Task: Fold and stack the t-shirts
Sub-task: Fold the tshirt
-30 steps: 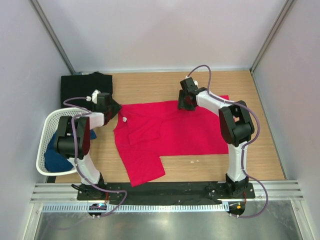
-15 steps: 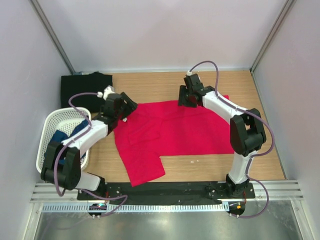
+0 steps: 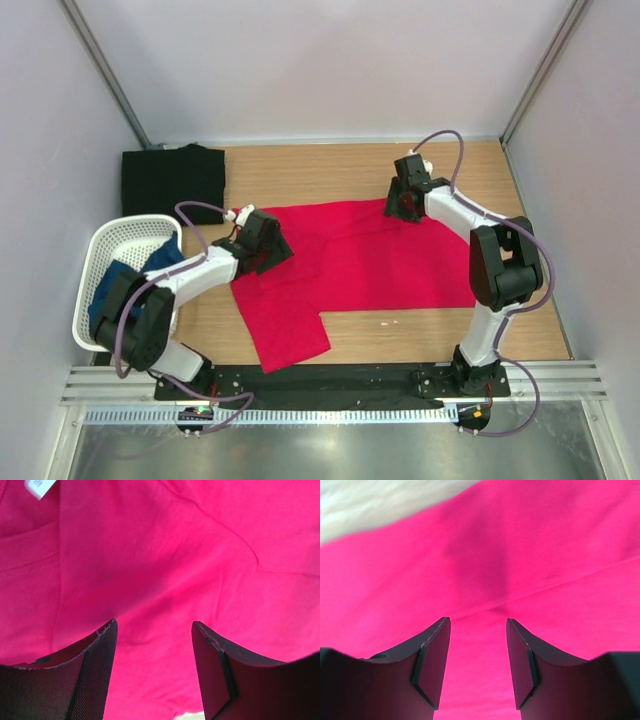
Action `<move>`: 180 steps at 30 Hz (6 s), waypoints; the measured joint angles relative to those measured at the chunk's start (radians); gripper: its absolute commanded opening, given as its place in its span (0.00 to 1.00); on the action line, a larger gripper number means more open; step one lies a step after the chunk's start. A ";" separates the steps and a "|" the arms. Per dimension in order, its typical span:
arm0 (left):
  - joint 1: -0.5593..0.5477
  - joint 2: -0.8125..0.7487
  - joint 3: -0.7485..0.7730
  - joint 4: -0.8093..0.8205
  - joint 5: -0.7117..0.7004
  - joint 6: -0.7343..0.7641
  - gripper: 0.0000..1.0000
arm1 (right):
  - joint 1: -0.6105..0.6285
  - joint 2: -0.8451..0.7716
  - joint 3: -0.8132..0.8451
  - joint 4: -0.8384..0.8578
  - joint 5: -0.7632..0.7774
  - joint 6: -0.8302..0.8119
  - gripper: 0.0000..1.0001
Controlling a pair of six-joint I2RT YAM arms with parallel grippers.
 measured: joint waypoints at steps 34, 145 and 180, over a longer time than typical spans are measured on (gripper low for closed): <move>0.178 0.390 0.375 -0.108 -0.009 0.078 0.60 | -0.373 0.141 0.023 0.082 0.119 -0.034 0.17; 0.033 -0.398 -0.191 -0.329 0.150 -0.115 0.75 | -0.402 -0.537 -0.526 0.023 -0.058 0.134 1.00; -0.113 -0.230 -0.261 -0.212 0.027 -0.344 0.00 | -0.518 -0.424 -0.575 0.144 0.083 0.159 0.81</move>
